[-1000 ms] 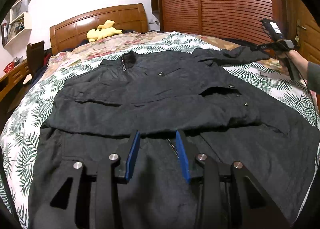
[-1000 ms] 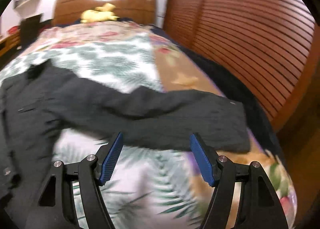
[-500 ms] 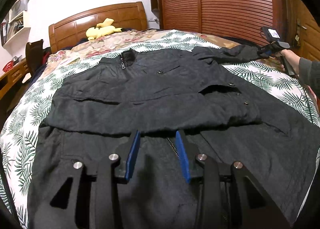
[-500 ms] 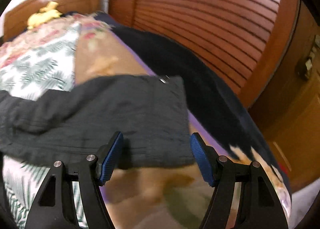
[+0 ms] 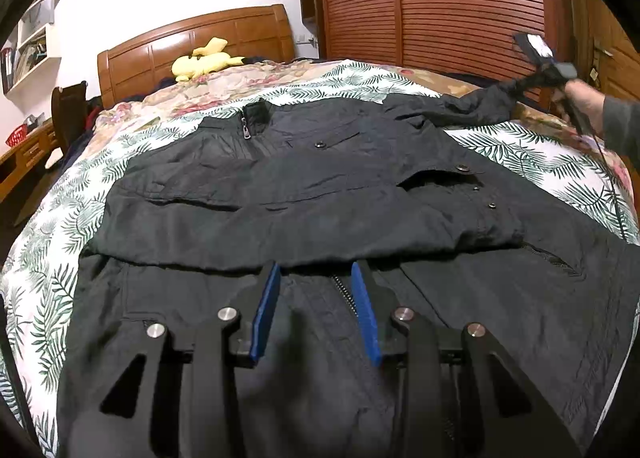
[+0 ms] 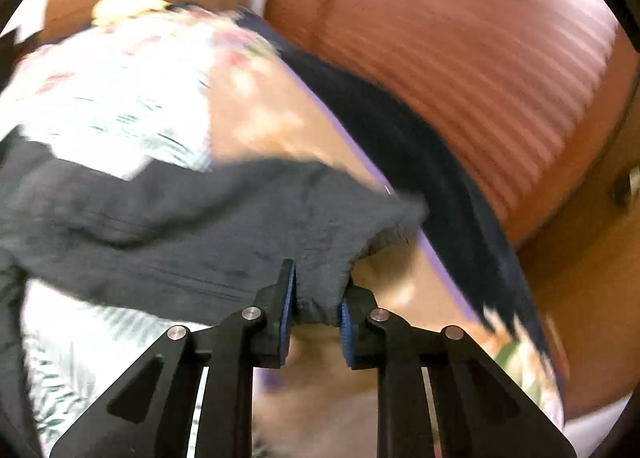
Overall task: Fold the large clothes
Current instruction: 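Grasp the sleeve cuff with the right gripper and lift it over the jacket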
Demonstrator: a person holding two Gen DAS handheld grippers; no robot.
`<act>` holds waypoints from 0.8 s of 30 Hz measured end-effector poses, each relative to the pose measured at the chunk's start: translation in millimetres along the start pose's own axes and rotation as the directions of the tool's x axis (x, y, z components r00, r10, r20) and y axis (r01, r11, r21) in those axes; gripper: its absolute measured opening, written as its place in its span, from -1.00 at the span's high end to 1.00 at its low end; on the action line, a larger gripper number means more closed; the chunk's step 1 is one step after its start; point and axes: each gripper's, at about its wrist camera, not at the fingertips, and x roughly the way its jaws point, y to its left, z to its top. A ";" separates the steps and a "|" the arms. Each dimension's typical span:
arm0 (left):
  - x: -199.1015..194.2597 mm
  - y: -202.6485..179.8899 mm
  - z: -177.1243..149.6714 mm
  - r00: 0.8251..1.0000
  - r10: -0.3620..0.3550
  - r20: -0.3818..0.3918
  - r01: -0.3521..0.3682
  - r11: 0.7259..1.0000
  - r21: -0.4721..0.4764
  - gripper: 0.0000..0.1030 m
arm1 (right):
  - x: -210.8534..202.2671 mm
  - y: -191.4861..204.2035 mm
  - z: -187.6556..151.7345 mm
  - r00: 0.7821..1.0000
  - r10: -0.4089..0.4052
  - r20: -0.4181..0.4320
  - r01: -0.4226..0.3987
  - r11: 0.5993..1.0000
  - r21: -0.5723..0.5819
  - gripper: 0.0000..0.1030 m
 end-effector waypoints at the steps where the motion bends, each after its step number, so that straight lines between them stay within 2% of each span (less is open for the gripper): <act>1: -1.3 -1.7 0.1 1.000 0.005 0.007 -0.005 1.000 0.008 0.31 | -9.4 6.6 3.7 1.000 0.010 0.014 -0.010 1.000 -0.015 0.69; 5: -9.7 -2.3 1.2 0.999 0.010 0.032 -0.010 1.000 0.016 0.31 | -74.1 49.6 25.1 0.993 0.054 0.103 -0.043 0.993 -0.114 0.71; 12: -25.4 7.3 2.0 0.999 -0.009 0.035 0.010 1.000 -0.020 0.31 | -169.1 123.9 42.7 0.966 0.155 0.208 -0.101 0.963 -0.250 0.73; 15: -36.9 11.2 -0.2 1.000 -0.015 0.019 0.015 0.999 -0.034 0.31 | -207.6 159.7 47.2 0.948 0.209 0.241 -0.132 0.944 -0.302 0.73; 18: -57.1 13.2 -1.5 0.999 -0.024 0.039 0.026 0.999 -0.034 0.31 | -236.5 189.1 43.7 0.930 0.258 0.262 -0.159 0.925 -0.346 0.74; 24: -90.3 27.3 -6.7 0.996 -0.022 0.082 0.026 0.999 -0.048 0.31 | -296.2 245.8 30.8 0.880 0.372 0.296 -0.225 0.874 -0.431 0.74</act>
